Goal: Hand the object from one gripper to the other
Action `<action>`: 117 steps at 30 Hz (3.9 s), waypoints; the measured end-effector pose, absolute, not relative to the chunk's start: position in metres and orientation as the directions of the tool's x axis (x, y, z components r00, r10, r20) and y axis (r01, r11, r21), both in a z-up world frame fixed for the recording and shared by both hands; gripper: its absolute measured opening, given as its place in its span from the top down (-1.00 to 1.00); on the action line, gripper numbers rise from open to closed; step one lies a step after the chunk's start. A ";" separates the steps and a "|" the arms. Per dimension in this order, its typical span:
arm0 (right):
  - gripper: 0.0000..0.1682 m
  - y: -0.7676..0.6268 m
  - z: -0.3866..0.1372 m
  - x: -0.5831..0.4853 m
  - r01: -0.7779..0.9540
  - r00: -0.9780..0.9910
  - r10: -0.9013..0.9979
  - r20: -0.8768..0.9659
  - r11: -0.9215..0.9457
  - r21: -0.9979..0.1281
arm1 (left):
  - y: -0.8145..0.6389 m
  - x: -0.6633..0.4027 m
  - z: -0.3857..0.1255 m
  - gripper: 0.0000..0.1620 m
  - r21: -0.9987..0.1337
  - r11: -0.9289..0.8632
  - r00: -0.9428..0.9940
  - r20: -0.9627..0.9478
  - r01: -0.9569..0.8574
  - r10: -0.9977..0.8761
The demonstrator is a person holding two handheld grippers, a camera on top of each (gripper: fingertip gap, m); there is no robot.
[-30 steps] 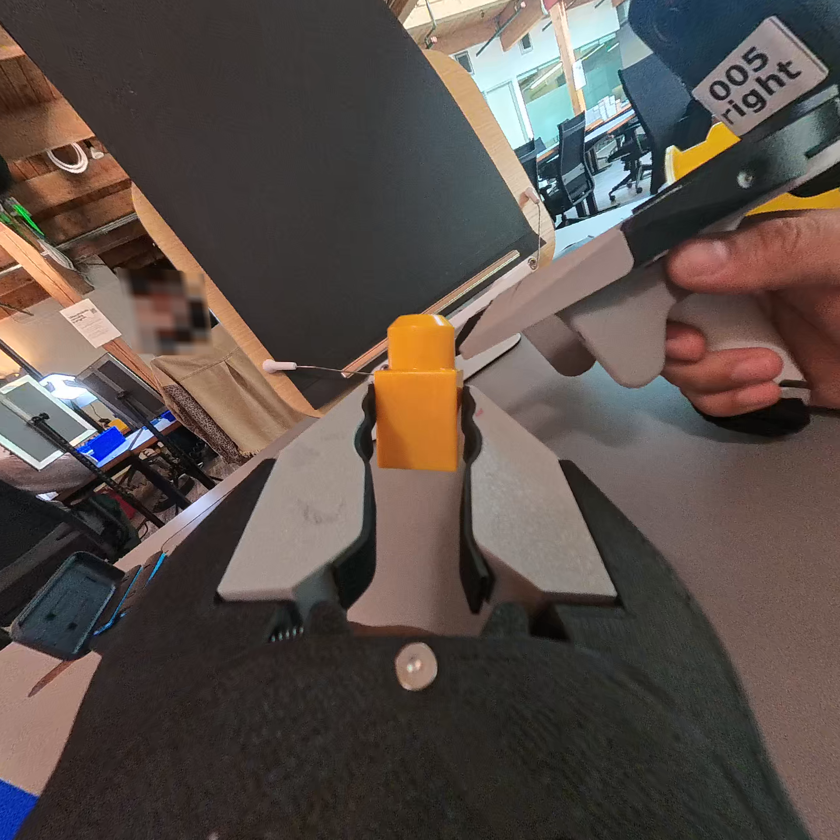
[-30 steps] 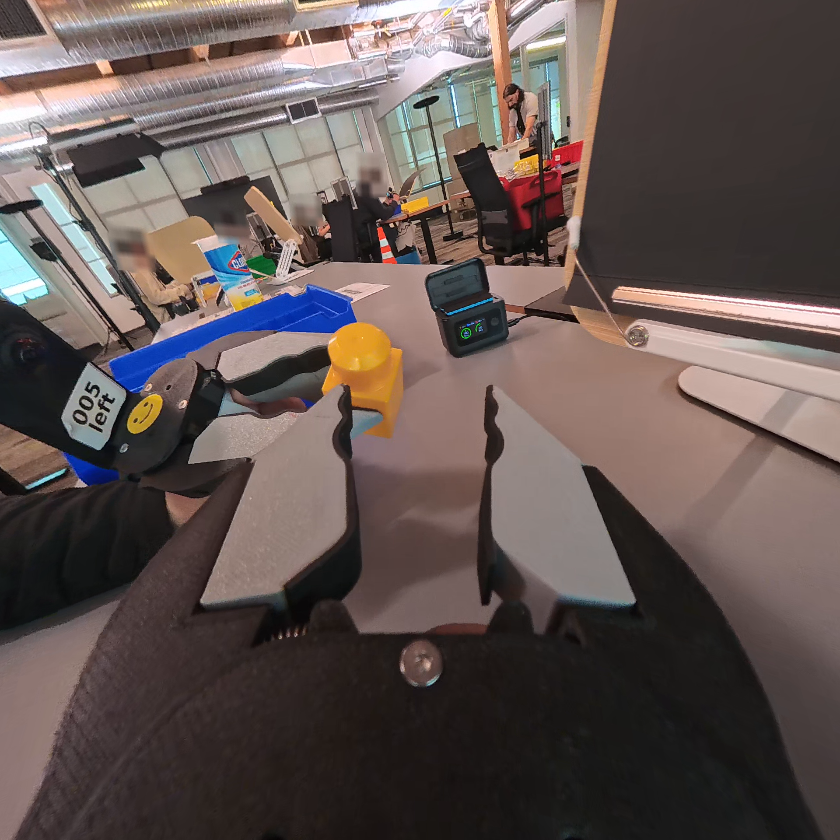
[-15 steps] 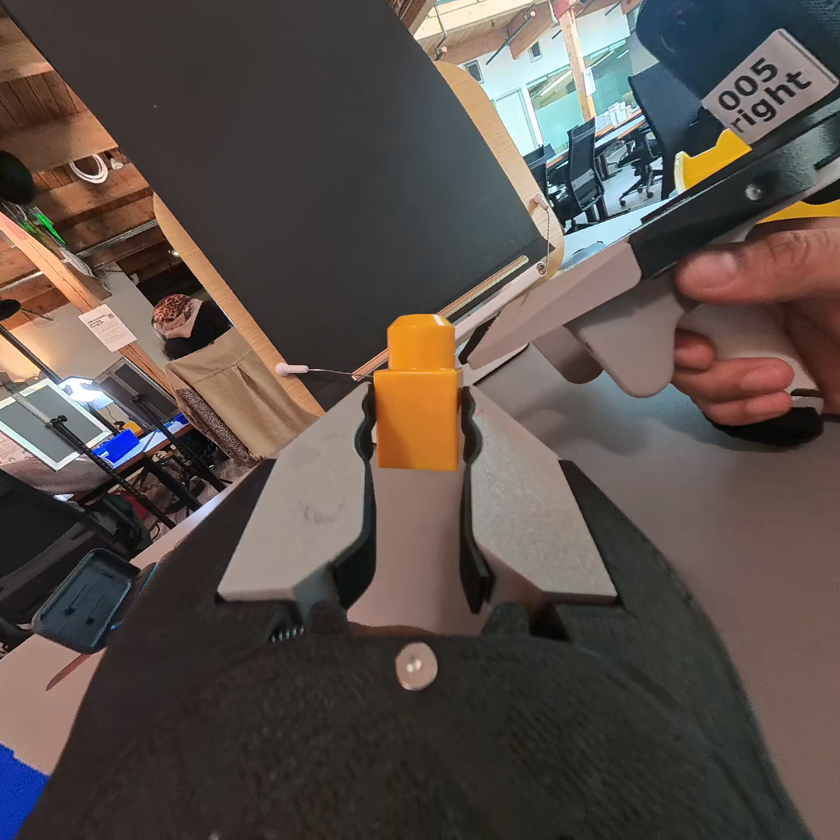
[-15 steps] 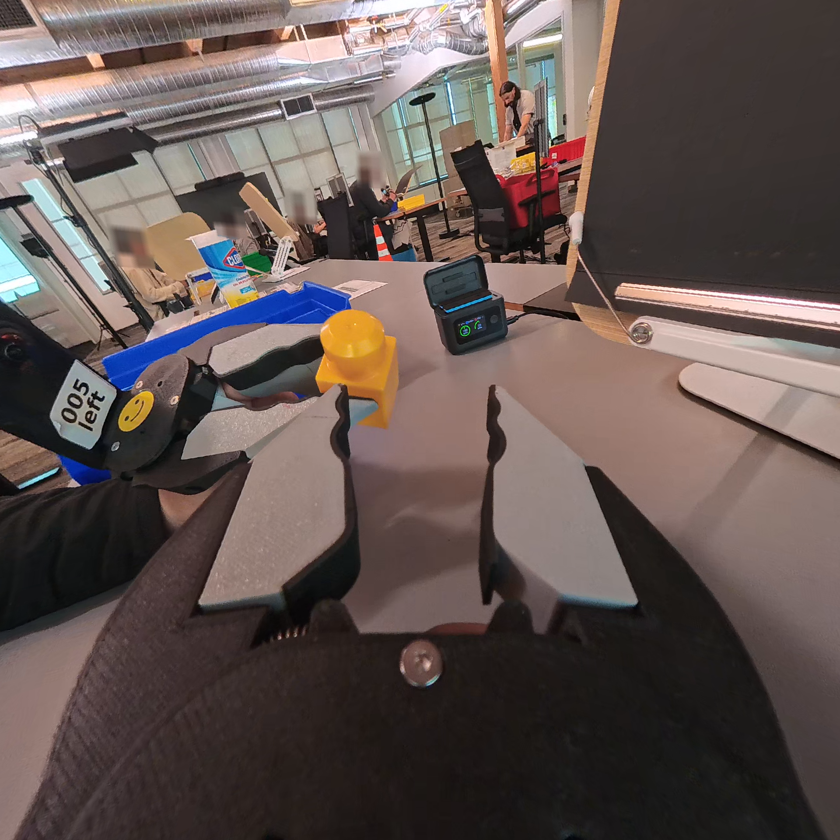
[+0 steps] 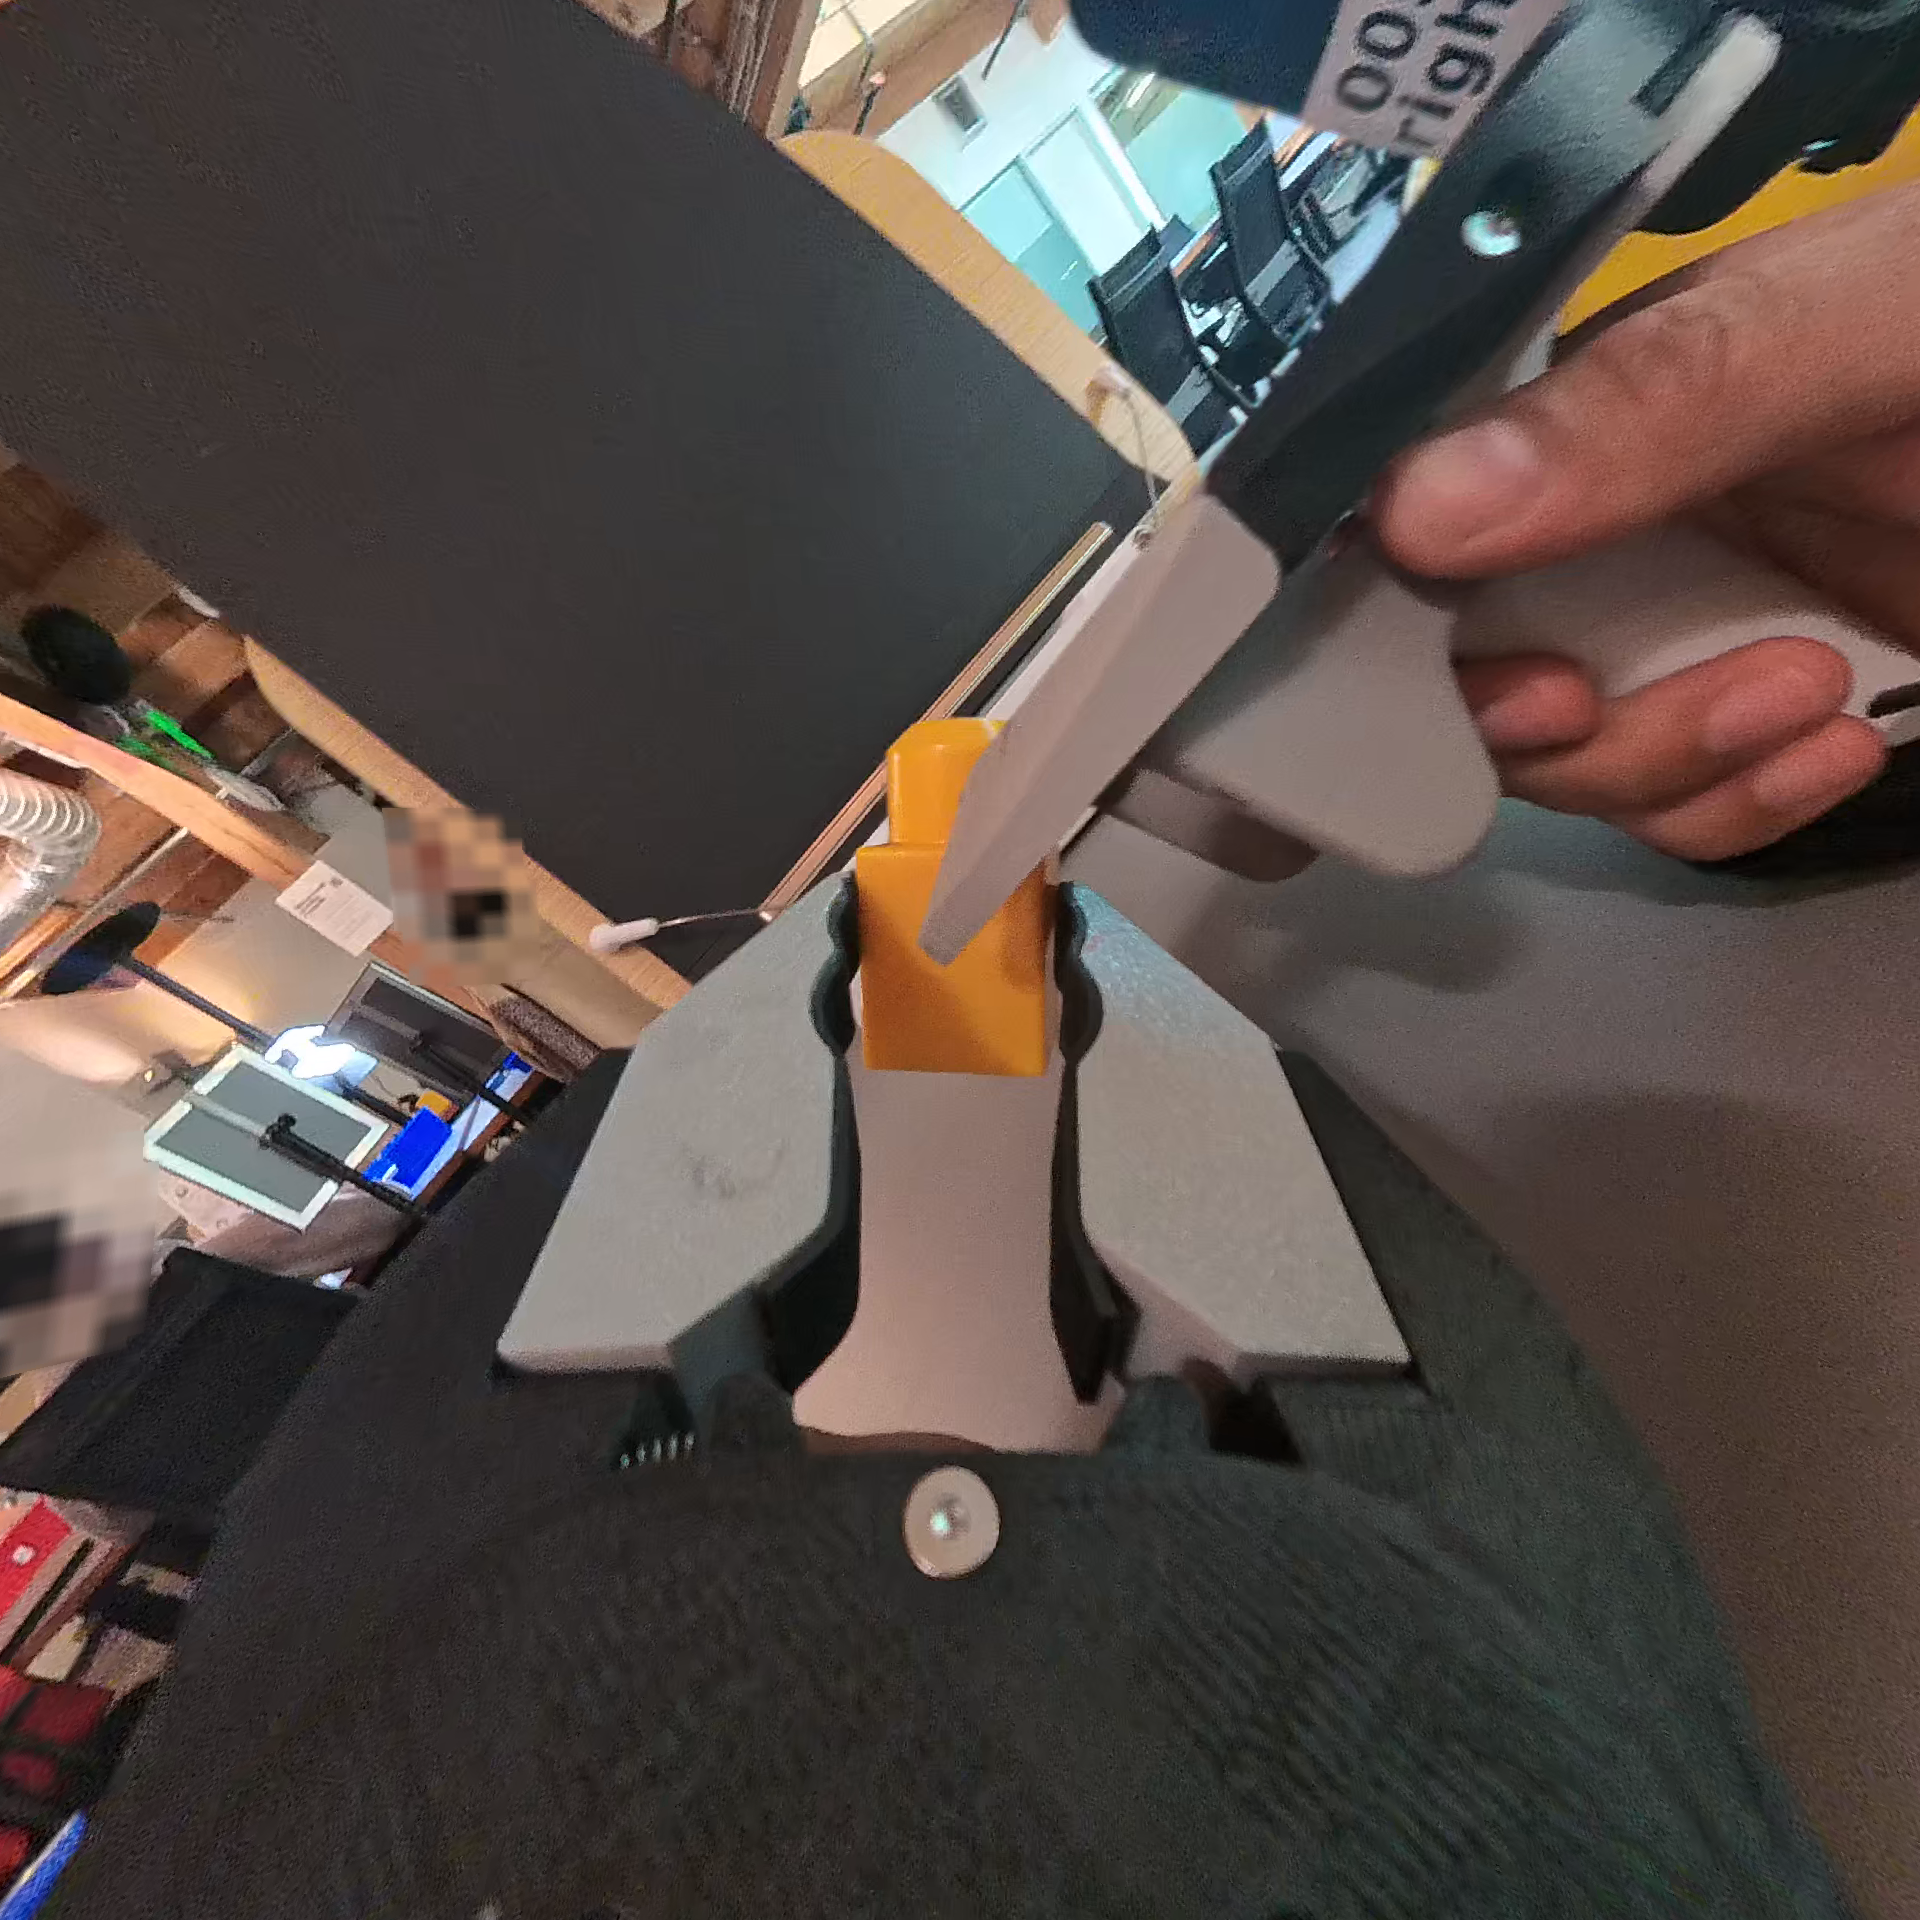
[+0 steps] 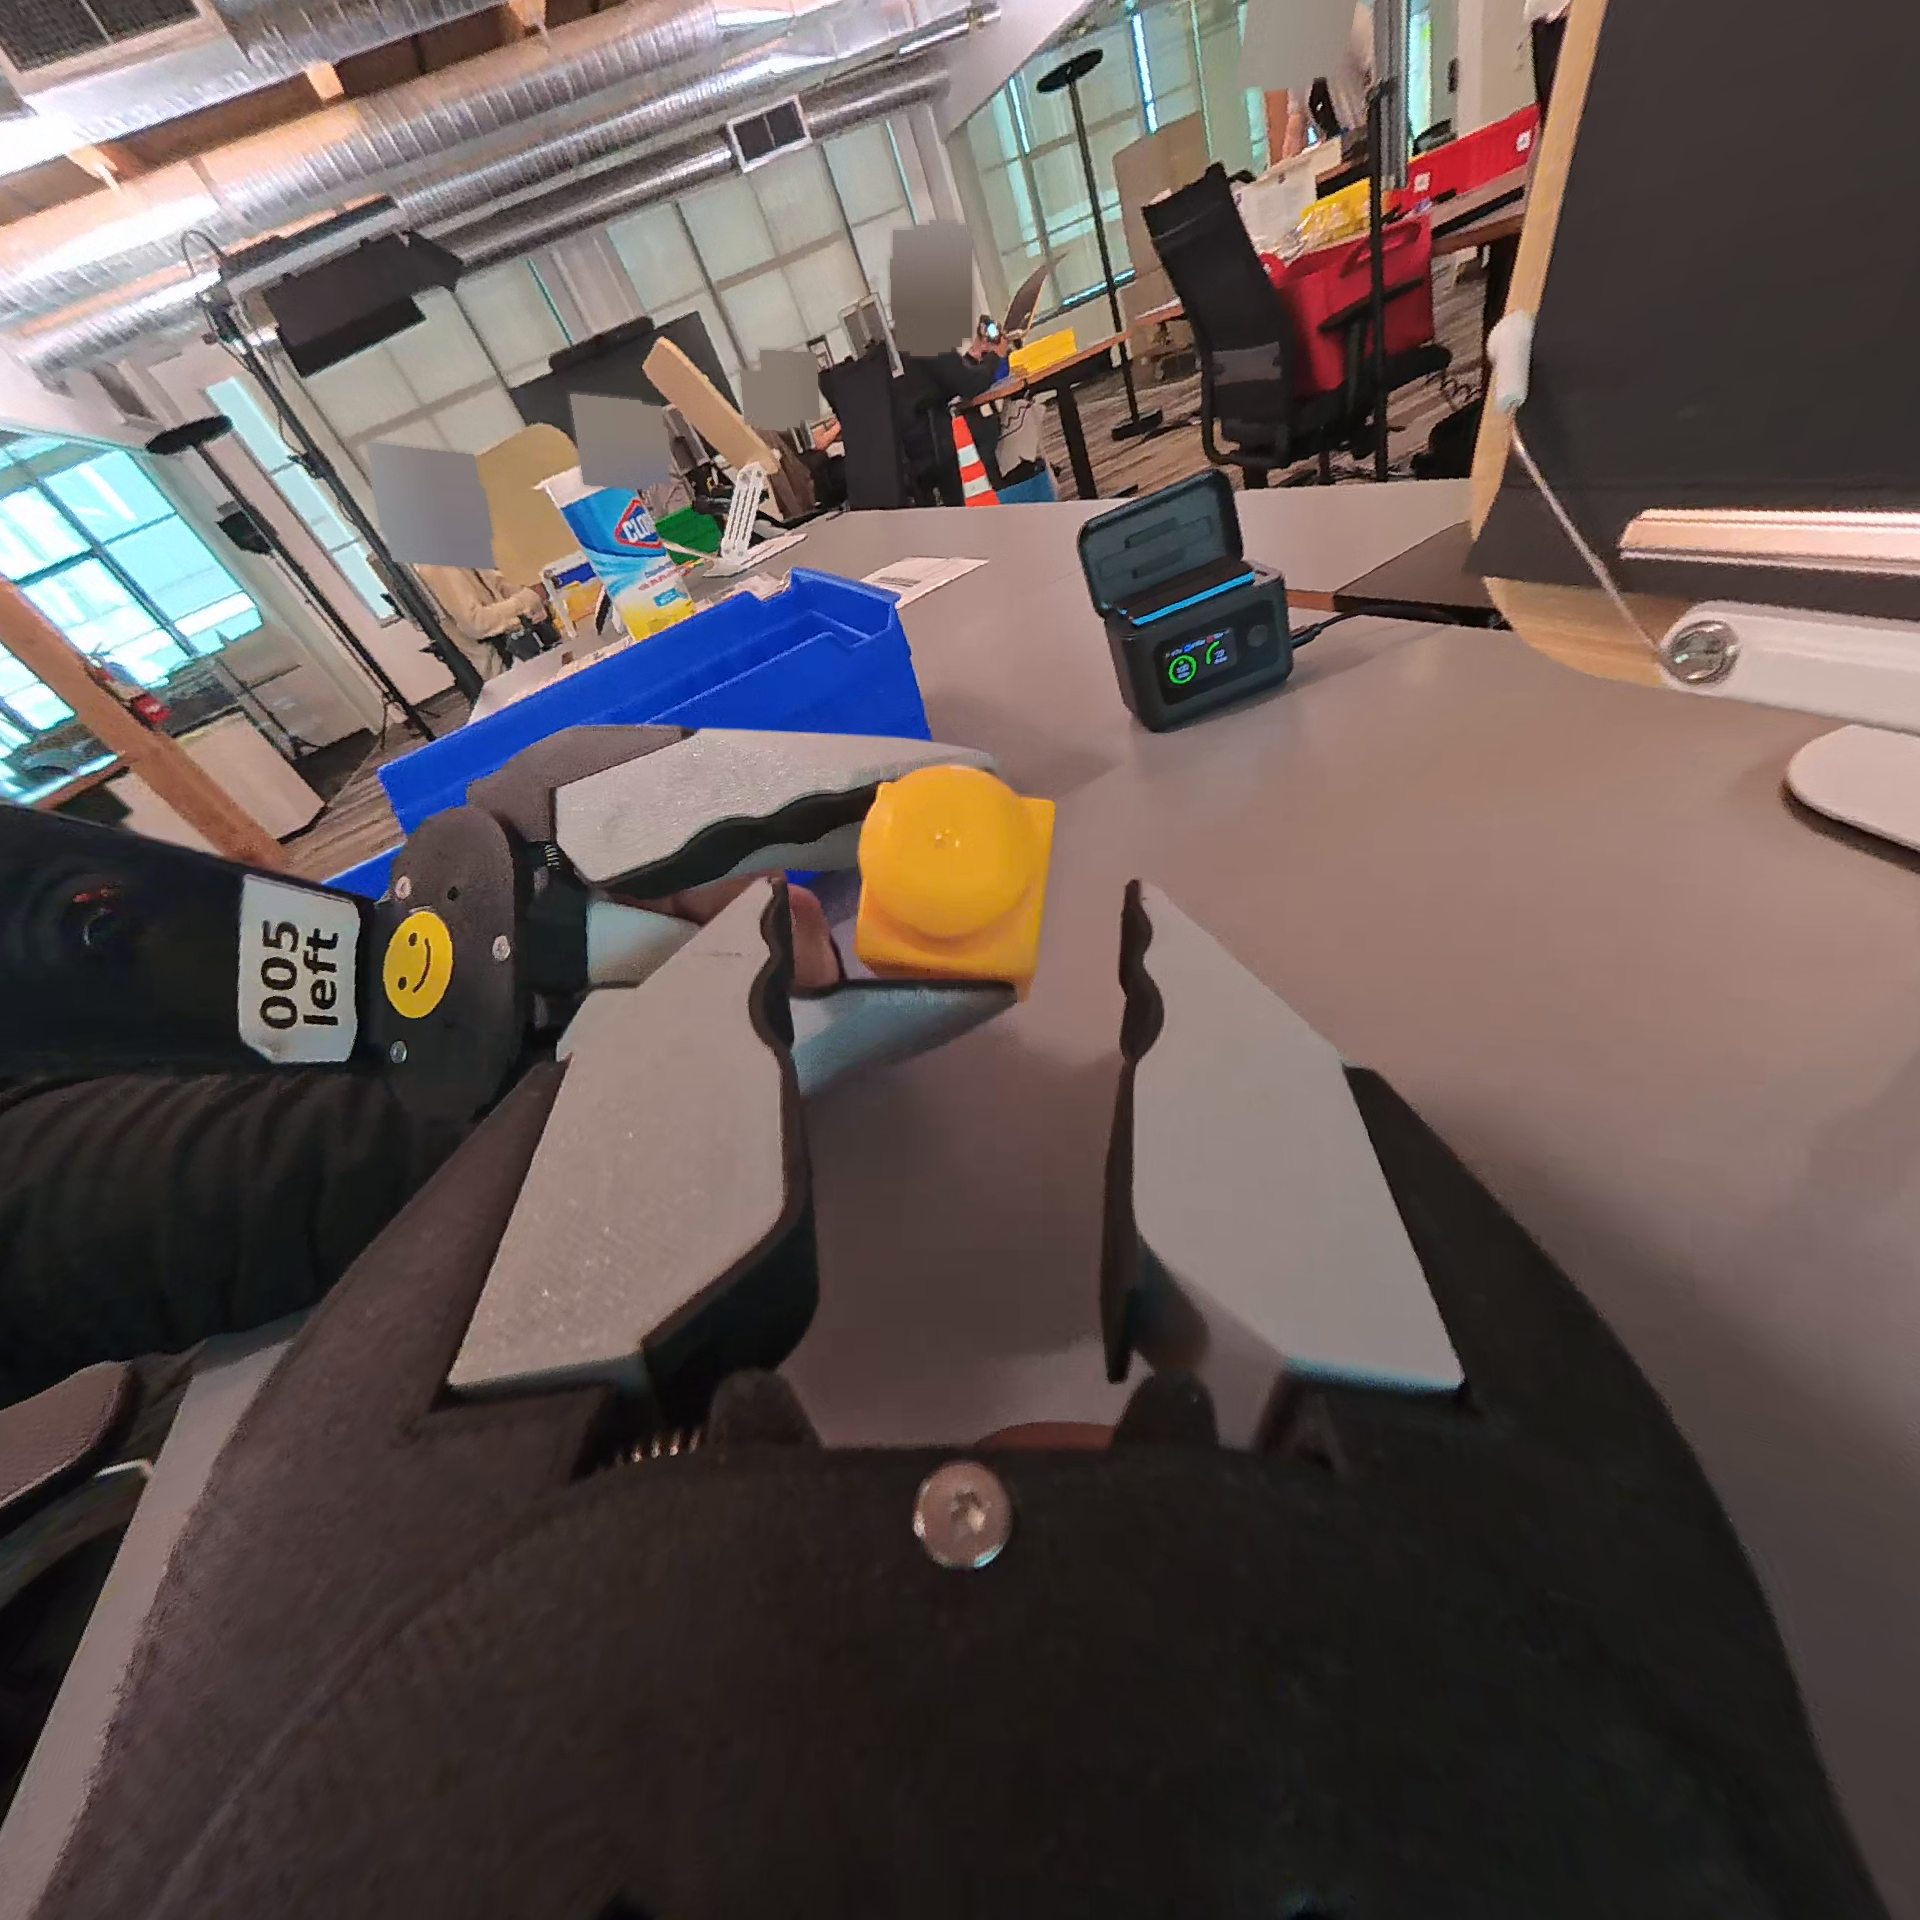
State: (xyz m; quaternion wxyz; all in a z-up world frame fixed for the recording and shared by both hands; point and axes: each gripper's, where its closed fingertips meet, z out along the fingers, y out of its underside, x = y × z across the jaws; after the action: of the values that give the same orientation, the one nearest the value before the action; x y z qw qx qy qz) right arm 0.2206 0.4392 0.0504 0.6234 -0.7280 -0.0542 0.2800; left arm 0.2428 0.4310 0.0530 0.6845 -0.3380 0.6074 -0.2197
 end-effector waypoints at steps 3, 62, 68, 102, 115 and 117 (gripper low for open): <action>0.58 0.437 0.048 0.217 -0.263 0.828 0.442 -0.345 -0.238 -0.935 | 0.424 0.245 0.051 0.57 -0.709 0.697 0.150 -0.705 -0.108 -0.693; 0.60 0.410 0.060 0.216 -0.633 0.201 0.221 -0.954 -0.714 -0.299 | 0.416 0.242 0.060 0.29 -0.124 0.975 0.276 -0.959 -0.187 -0.069; 0.60 0.412 0.066 0.218 -0.652 0.167 0.268 -0.949 -0.692 -0.311 | 0.432 0.235 0.067 0.57 -0.251 0.949 0.280 -0.941 -0.191 -0.192; 0.60 0.413 0.084 0.207 -0.274 0.721 0.576 -0.386 -0.275 -0.922 | 0.398 0.214 0.071 0.52 -0.851 -0.507 -0.530 0.495 -0.135 -0.689; 0.60 0.425 0.057 0.245 -0.541 0.663 0.242 -0.709 -0.500 -0.676 | 0.420 0.231 0.037 0.32 -0.736 0.673 0.025 -0.676 -0.068 -0.737; 0.60 0.424 0.054 0.242 -0.557 0.636 0.227 -0.738 -0.526 -0.642 | 0.422 0.237 0.031 0.29 -0.592 0.797 0.059 -0.806 -0.121 -0.589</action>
State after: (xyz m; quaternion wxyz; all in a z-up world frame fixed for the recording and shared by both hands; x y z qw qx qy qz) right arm 0.2424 0.4244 0.0544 0.4748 -0.7697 0.1073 0.4131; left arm 0.2366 0.4218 0.0306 0.6766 -0.2676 0.6638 -0.1730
